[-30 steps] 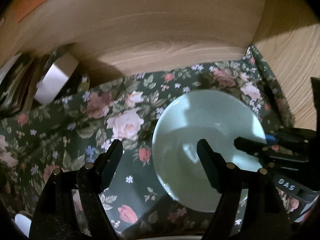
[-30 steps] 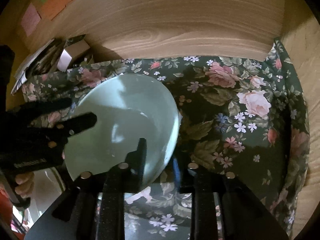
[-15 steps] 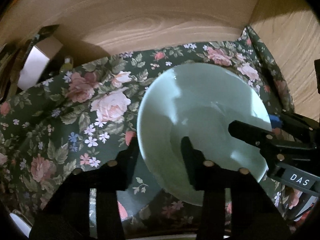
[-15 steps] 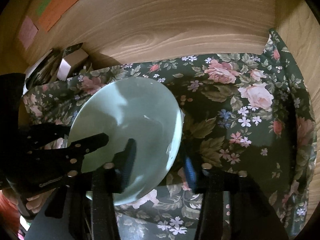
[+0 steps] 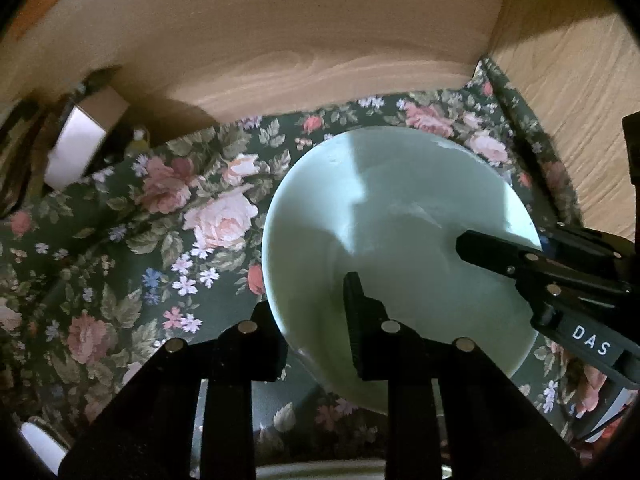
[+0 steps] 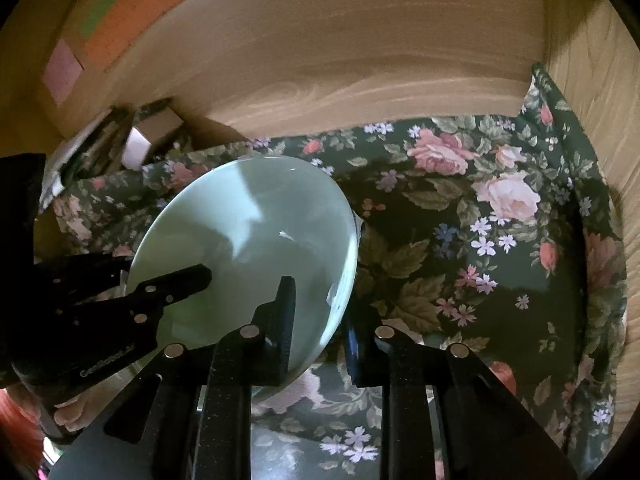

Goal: Organize plates and bowls

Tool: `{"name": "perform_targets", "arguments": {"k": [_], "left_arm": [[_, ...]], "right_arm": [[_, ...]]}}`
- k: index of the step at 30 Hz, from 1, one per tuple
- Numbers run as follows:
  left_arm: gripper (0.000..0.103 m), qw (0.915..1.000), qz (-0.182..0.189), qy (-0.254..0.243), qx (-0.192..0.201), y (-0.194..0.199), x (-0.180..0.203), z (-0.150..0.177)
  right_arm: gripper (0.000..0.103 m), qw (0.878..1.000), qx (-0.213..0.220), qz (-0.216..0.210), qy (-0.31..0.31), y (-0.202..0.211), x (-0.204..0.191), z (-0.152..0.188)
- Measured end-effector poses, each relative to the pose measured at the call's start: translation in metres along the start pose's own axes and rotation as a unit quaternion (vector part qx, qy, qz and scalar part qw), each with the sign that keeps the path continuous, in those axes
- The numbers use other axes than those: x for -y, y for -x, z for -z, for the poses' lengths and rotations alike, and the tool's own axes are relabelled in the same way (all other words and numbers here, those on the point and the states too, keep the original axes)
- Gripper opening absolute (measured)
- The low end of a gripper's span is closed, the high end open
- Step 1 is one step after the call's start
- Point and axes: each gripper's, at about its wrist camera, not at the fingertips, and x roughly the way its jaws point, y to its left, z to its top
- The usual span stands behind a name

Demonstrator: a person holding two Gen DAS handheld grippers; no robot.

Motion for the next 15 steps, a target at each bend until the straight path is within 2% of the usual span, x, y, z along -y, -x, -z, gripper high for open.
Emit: {"name": "perform_targets", "arguments": {"k": [15], "left_arm": [[0.024,0.9970,-0.002,0.031,0.070,0.076,-0.020,0.014]], "right_arm": [[0.020,0.997,0.062,-0.021,0.037,0.043,-0.041,-0.007]]}}
